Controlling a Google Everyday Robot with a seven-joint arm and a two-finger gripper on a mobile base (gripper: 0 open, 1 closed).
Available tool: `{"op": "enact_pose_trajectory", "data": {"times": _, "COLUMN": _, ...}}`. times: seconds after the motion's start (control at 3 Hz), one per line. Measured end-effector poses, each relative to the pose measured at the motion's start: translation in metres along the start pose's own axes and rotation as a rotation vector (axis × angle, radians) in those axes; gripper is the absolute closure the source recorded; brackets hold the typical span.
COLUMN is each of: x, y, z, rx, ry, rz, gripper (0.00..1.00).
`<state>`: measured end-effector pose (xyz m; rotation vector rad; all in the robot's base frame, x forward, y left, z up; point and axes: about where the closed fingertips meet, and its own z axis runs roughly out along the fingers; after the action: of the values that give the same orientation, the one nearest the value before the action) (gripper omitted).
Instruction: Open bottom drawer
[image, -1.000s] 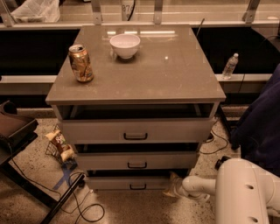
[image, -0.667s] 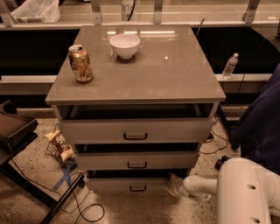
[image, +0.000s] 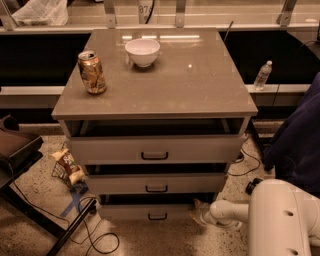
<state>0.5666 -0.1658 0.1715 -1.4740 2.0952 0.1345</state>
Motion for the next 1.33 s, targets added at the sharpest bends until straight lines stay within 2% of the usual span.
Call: {"op": "enact_pose_trajectory", "data": {"times": 1.33, "x": -0.001, "y": -0.0003, "z": -0.002, "rx": -0.001, "ry": 0.0, "rz": 0.0, "gripper": 1.0}}
